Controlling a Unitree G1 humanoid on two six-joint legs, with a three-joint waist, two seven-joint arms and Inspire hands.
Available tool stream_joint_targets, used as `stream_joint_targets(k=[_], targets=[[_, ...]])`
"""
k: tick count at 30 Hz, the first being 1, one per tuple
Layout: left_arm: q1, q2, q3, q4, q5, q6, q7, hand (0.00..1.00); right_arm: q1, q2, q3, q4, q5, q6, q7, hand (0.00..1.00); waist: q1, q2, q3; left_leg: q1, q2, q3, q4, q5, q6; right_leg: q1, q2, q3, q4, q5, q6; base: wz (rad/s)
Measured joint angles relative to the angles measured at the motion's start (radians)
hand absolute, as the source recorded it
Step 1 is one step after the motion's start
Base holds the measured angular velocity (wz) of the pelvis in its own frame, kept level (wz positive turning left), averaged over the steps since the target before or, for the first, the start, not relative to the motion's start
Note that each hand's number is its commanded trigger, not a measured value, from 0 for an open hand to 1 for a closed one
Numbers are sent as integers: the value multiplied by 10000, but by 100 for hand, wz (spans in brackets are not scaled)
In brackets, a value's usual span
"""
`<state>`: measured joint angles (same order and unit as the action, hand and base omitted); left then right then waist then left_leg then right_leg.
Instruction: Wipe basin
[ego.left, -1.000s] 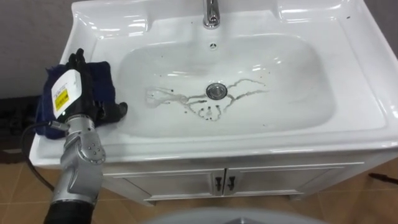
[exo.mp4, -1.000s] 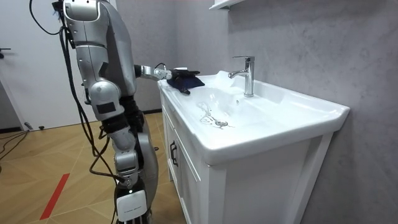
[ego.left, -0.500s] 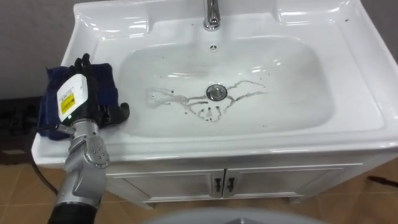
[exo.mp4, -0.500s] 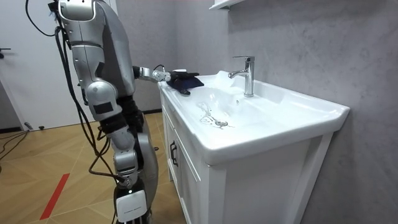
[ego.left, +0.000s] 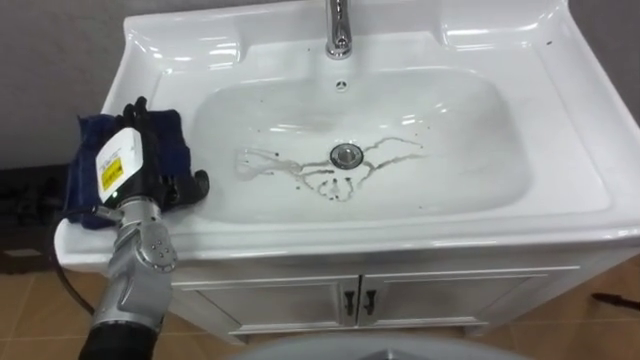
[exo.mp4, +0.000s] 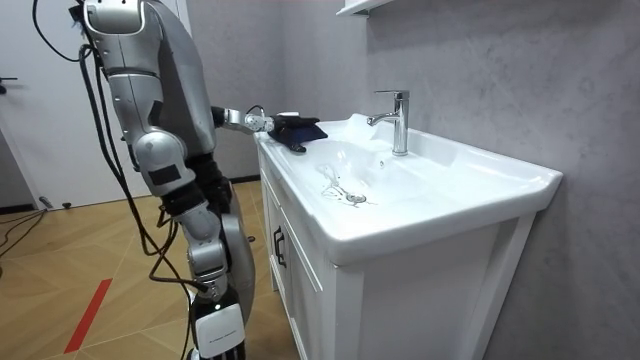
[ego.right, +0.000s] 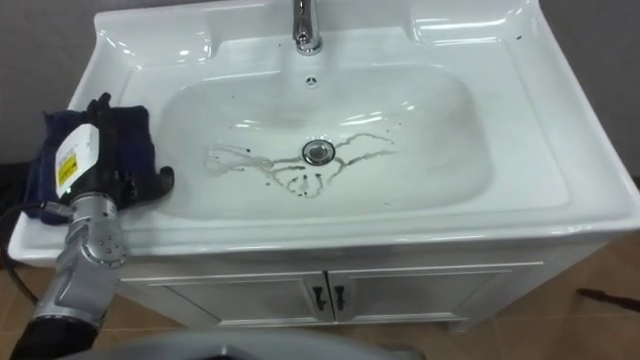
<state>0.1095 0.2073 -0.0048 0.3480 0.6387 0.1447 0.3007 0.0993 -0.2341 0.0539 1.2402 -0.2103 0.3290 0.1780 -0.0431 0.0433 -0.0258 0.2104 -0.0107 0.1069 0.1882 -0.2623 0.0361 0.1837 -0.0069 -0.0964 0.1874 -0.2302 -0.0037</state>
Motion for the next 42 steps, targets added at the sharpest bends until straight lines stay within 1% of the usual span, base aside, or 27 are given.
stream_joint_targets(k=[1, 5, 6, 8, 11, 18, 21, 25, 27, 31, 37, 42], targets=[[-4, 20, -5, 16, -1, -2, 0, 100, 1, 1, 0, -1, 0, 0, 21, 0, -12, 0, 0, 21, 2, 2, -13, 4, -7, 10, 4, 4, 1, 0, -1, -5], [-82, 52, 50, 76, 3, -4, -3, 100, 41, 1, -27, -6, -30, 34, 231, 0, -37, 5, -5, 130, 29, 60, -85, 9, -16, 67, 43, 92, 7, -11, -17, -5], [-139, 56, 112, 80, -5, -4, -21, 100, 33, 1, -48, -8, -93, 107, 256, 0, -31, 4, -6, 134, 30, 60, -90, 9, -17, 68, 46, 97, 8, -11, -17, 0], [-153, 69, 106, 79, -9, -15, -42, 100, 25, 0, -52, -6, -199, 127, 296, 0, -30, 3, -7, 138, 34, 61, -104, 12, -22, 68, 48, 89, 10, -11, -18, 0], [-275, 150, 142, 81, -116, -20, -43, 100, -3, 1, -79, -6, -303, 126, 369, 0, -27, 2, -7, 151, 39, 61, -133, 26, -46, 68, 57, 93, 8, -8, -23, 0], [-307, 334, 603, 110, -202, -20, -43, 100, -6, 1, -91, -5, -354, 146, 540, 0, -26, 2, -6, 209, 41, 94, -199, 42, -69, 76, 49, 91, 4, -32, -50, -1], [-308, 354, 690, 137, -563, -20, -43, 100, -13, 4, -90, -6, -354, 153, 542, 0, -26, 2, -7, 208, 35, 95, -201, 42, -69, 76, 39, 84, 5, -46, -47, 0], [-309, 346, 733, 158, -591, -20, -55, 100, -13, 3, -95, -6, -357, 207, 550, 0, -28, 1, -6, 206, 34, 68, -197, 42, -69, 76, 27, 50, 8, -62, -54, 0], [-310, 279, 813, 158, -760, -22, -75, 100, -11, 4, -94, -5, -356, 217, 593, 0, -28, -1, -7, 203, 26, 27, -190, 42, -69, 77, 12, 19, 7, -76, -53, 0], [-310, 340, 806, 157, -1194, -47, -96, 100, -20, 7, -88, -5, -351, 213, 649, 0, -24, 0, -7, 201, 18, 57, -190, 42, -69, 77, -4, 13, 13, -97, -47, 0], [-310, 352, 804, 203, -1576, -310, -228, 100, -90, 5, -93, 2, -324, 187, 640, 0, -7, -5, -4, 172, -13, 8, -192, 43, -69, 76, -53, -98, 18, -129, -25, 3], [-308, 345, 756, 196, -1787, -599, -258, 100, -129, 6, -79, -6, 25, -143, 552, 0, -2, -31, 1, 107, -29, -43, -193, 45, -66, 97, -89, -291, 8, -135, -14, 9]])
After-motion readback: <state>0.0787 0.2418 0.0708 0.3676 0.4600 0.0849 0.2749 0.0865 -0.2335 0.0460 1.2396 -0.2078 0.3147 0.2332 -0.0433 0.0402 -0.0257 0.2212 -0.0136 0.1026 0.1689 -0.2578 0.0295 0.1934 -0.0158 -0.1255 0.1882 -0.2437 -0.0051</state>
